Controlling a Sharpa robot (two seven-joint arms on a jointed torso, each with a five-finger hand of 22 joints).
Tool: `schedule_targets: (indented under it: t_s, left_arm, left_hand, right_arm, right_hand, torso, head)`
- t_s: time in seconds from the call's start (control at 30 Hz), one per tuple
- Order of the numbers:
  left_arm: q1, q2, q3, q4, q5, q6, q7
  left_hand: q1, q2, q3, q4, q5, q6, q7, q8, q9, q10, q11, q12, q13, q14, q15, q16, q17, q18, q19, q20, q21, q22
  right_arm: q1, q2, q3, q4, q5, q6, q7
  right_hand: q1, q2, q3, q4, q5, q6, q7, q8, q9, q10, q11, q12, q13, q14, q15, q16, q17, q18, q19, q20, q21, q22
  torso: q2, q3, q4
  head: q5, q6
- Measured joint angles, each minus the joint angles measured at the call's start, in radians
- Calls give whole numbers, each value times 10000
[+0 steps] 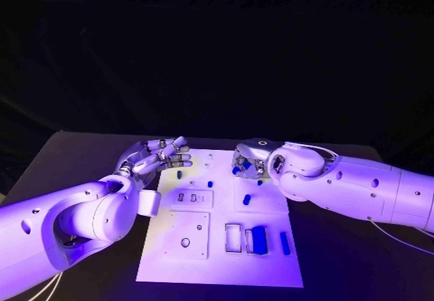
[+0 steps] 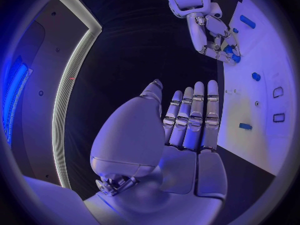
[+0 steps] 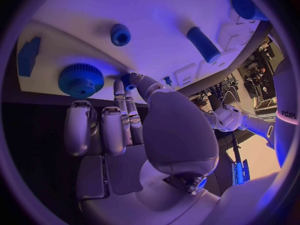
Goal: Assemble the parts on the task board
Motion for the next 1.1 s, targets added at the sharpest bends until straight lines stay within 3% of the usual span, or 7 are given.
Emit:
schedule_targets:
  t_s: [0.2, 0.47, 1.1]
  left_arm:
    - [1, -5, 0, -11, 0, 0, -9]
    - [2, -21, 0, -21, 0, -1, -16]
    - [5, 32, 0, -49, 0, 1, -23]
  left_hand:
    - [0, 0, 0, 0, 0, 0, 0, 0, 0, 0, 0, -32, 0, 0, 0, 0, -1, -2, 0, 0, 0, -1]
    - [0, 0, 0, 0, 0, 0, 0, -39, 1, 0, 0, -48, 1, 0, 0, -62, 10, -1, 0, 0, 0, -1]
    - [0, 0, 0, 0, 0, 0, -1, -39, 1, 0, 0, -48, 1, 0, 0, -62, 8, -3, -38, 37, 0, -3]
  right_arm:
    - [23, 19, 27, 131, -12, -591, -62]
    - [104, 507, 43, -322, -20, -1429, -229]
    - [99, 1875, 39, -1750, 44, -2050, -306]
  right_hand:
    - [26, 25, 39, -38, -27, 38, -39, -2, 31, 52, -52, -6, -7, 0, 0, 0, -21, 0, 0, 0, 0, -41]
    - [53, 52, 108, -52, -48, 38, -41, -9, 60, 52, -51, -30, -3, 0, 0, 0, 20, 1, 36, -37, 0, 19]
    - [53, 49, 134, -24, -103, 30, -40, 28, 49, 50, -50, -42, -7, 0, 1, -1, -7, 2, 72, -73, 115, 159]
  torso:
    - [11, -7, 0]
    - [38, -19, 17]
    - [88, -12, 81]
  head:
    - [8, 75]
    - [9, 184]
    - [5, 244]
